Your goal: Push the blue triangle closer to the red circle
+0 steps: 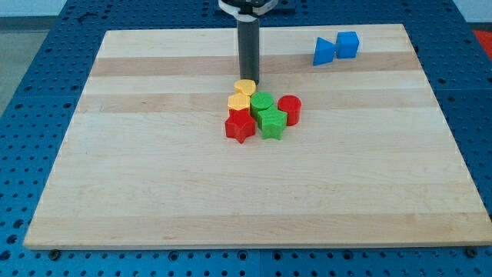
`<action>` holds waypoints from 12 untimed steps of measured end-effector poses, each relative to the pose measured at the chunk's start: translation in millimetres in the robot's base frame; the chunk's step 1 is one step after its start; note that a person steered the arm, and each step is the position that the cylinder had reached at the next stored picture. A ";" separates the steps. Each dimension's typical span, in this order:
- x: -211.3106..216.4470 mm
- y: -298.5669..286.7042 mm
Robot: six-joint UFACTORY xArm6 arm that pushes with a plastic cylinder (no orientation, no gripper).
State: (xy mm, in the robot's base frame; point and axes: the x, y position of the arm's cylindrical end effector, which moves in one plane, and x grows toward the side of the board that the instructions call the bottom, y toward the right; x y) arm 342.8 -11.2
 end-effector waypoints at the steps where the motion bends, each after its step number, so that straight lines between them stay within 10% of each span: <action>1: 1.3 0.0; 3: 1.3 -5.7; 6: -147.0 33.0; 9: -130.4 154.9; 12: -78.0 118.5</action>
State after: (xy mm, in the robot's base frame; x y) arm 264.8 107.3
